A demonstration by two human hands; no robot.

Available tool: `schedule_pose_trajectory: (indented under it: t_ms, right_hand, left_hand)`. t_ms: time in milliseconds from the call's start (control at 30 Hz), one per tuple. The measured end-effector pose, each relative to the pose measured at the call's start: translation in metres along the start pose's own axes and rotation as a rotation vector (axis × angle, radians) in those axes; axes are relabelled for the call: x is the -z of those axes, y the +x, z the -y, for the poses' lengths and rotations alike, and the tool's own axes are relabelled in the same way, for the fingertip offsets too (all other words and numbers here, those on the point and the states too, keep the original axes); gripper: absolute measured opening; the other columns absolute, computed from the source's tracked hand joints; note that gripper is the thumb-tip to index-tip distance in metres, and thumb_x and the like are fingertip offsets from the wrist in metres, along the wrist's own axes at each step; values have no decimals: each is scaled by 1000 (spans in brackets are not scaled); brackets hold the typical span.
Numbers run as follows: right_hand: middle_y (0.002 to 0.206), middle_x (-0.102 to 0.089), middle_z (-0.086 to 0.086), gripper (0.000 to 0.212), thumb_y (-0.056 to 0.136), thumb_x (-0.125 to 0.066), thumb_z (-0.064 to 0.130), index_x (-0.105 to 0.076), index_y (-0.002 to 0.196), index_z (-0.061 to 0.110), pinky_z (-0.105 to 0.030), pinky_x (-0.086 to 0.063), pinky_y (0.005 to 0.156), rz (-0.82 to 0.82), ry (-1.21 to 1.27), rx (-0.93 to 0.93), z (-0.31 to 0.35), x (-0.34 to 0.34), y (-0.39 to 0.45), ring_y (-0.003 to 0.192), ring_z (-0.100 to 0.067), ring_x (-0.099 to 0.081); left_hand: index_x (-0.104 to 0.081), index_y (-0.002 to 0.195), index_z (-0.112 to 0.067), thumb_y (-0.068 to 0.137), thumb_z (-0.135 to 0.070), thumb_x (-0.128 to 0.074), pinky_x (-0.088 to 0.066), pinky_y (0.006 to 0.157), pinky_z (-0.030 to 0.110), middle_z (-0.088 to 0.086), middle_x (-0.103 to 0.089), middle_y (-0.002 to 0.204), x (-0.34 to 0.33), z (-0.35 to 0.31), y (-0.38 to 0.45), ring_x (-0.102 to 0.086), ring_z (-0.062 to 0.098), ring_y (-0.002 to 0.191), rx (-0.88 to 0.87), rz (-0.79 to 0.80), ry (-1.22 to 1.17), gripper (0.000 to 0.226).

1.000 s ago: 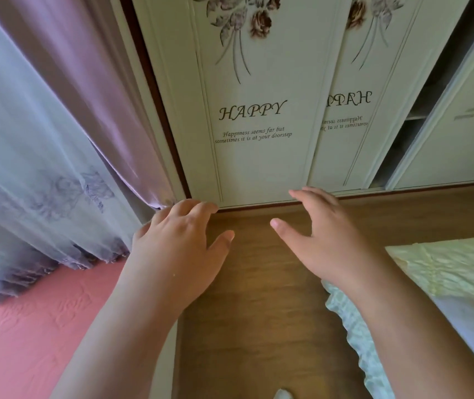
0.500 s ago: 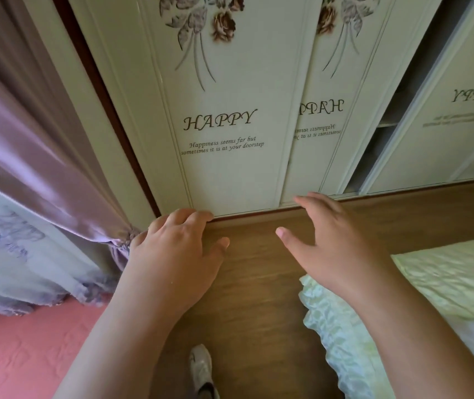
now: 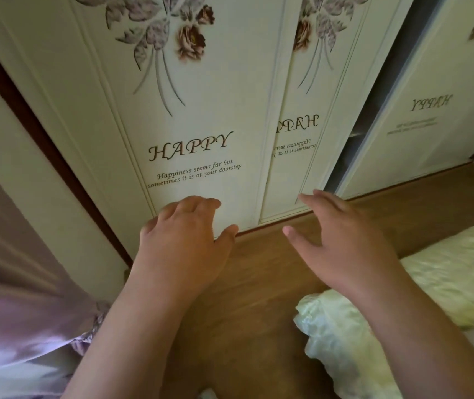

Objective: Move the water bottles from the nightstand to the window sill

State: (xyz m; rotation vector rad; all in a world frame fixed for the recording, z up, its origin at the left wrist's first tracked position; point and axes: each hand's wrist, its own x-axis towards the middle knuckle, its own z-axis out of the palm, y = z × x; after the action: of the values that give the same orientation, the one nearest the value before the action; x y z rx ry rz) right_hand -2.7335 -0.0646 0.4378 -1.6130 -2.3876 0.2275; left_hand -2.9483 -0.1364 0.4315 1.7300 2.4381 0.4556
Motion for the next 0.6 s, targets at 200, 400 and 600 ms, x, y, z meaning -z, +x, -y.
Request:
schedule_pose_trajectory:
  t_ms: [200, 400, 600]
  right_hand:
    - [159, -31, 11, 66, 91, -41, 69, -34, 149, 38, -48, -36, 114, 46, 25, -80, 17, -18, 41, 137, -16, -43]
    - [159, -31, 12, 65, 91, -41, 69, -33, 149, 40, -51, -34, 114, 74, 69, -132, 7, -31, 90, 144, -18, -34]
    - [160, -29, 13, 67, 89, -43, 71, -32, 148, 42, -53, -30, 116, 91, 101, -183, -33, -41, 157, 146, -18, -31]
  left_hand:
    - [-40, 145, -42, 93, -67, -41, -31, 112, 51, -14, -41, 153, -4, 24, 67, -34, 18, 143, -59, 74, -30, 57]
    - [-41, 145, -40, 95, -65, -43, -35, 110, 47, -13, -44, 151, -21, 20, 117, -38, 17, 141, -112, 104, -23, 56]
    - [-41, 144, -41, 93, -68, -44, -39, 108, 48, -10, -44, 153, -39, -2, 181, -40, 19, 141, -100, 142, 24, 58]
